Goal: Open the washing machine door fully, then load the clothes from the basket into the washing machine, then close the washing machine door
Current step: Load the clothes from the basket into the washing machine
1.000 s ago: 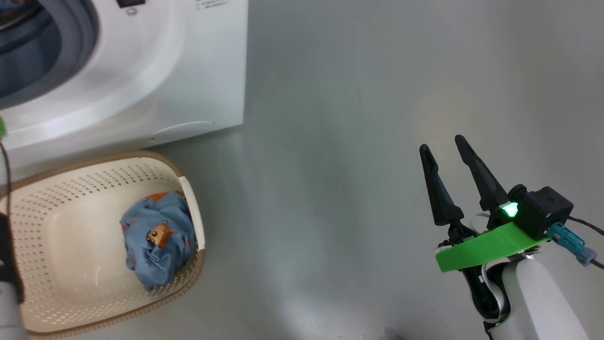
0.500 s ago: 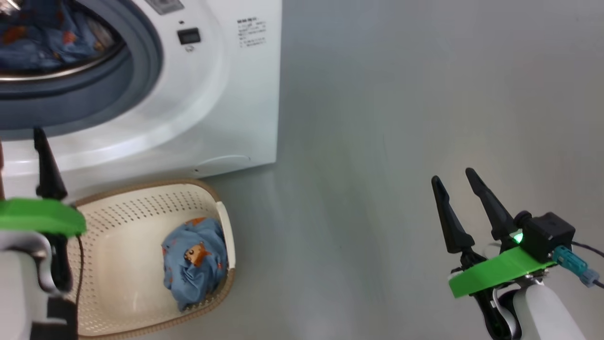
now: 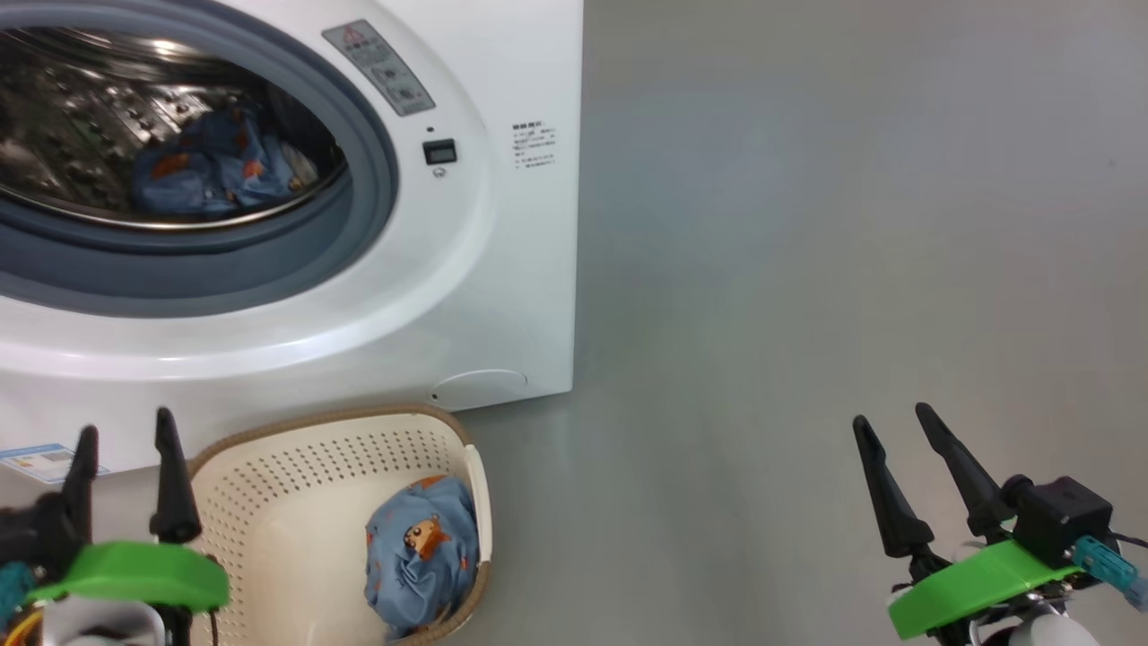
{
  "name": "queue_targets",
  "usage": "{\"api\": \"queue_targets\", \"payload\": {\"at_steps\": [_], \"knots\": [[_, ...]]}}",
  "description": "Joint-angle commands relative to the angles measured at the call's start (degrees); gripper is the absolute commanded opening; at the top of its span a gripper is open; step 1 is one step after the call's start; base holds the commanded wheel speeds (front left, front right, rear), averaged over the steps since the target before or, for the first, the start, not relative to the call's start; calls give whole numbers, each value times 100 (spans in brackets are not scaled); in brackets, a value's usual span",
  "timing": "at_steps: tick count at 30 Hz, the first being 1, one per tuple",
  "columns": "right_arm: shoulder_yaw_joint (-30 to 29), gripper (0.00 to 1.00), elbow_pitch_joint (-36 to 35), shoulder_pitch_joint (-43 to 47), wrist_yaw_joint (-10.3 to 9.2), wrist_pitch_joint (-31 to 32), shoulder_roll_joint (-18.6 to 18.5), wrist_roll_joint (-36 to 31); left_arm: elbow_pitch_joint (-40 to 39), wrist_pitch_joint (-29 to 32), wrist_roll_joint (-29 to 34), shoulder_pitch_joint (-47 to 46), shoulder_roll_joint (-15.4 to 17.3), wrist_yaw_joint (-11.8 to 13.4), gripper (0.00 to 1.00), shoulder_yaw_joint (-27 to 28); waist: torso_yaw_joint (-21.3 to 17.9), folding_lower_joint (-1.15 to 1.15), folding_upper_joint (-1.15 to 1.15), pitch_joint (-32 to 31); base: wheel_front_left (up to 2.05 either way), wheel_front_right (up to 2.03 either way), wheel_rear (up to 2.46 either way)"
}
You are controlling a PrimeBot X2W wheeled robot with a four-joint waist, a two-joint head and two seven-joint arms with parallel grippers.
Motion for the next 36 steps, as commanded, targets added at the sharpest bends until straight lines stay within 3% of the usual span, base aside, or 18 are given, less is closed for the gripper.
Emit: {"api": "queue_targets", "payload": {"at_steps": [1, 17, 36], "knots": [[54, 100, -147, 76, 9, -28, -112, 90, -250, -35, -38, 120, 100, -8, 100, 127, 124, 0, 0, -196, 0, 0, 0], [-274, 100, -243, 618, 9, -28, -203, 59, -988, -35, -173, 1277, -28, -9, 100, 59, 351, 0, 0, -465, 0, 0, 0], [-314, 100, -278, 505, 9, -28, -104, 38, -908, -35, -182, 1361, -174, -9, 100, 2, 276, 0, 0, -285, 0, 0, 0]]}}
